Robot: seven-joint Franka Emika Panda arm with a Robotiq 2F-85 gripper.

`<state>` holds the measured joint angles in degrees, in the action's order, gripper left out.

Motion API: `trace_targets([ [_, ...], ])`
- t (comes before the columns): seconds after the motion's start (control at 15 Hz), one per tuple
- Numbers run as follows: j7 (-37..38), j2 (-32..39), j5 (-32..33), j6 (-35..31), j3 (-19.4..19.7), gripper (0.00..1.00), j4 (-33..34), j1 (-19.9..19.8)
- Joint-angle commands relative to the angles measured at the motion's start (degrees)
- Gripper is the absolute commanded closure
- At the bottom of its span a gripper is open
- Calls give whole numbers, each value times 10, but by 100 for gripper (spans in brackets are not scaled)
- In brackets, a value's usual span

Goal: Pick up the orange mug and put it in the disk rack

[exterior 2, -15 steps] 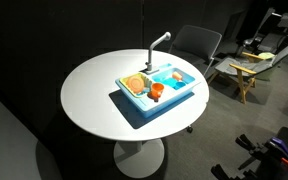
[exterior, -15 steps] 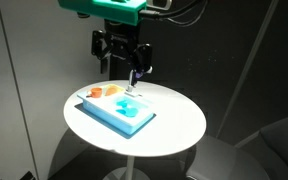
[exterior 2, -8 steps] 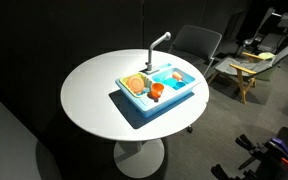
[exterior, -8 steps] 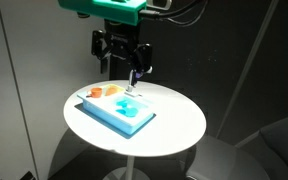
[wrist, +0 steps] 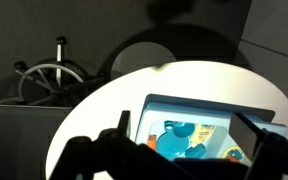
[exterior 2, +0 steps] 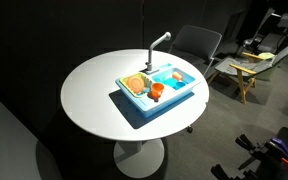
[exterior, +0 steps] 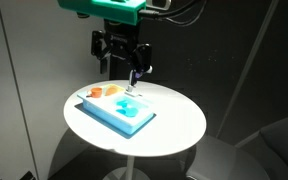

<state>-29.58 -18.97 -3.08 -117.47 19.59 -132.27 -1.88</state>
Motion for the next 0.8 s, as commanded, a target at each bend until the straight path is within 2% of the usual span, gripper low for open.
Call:
trace_targets([
  [0.0,-6,9,-12,-3,-17,0,8,-13],
  [0.4,-7,28,-13,-26,-46,0,15,-1],
  [0.73,-6,61,-15,-85,-71,0,24,7],
])
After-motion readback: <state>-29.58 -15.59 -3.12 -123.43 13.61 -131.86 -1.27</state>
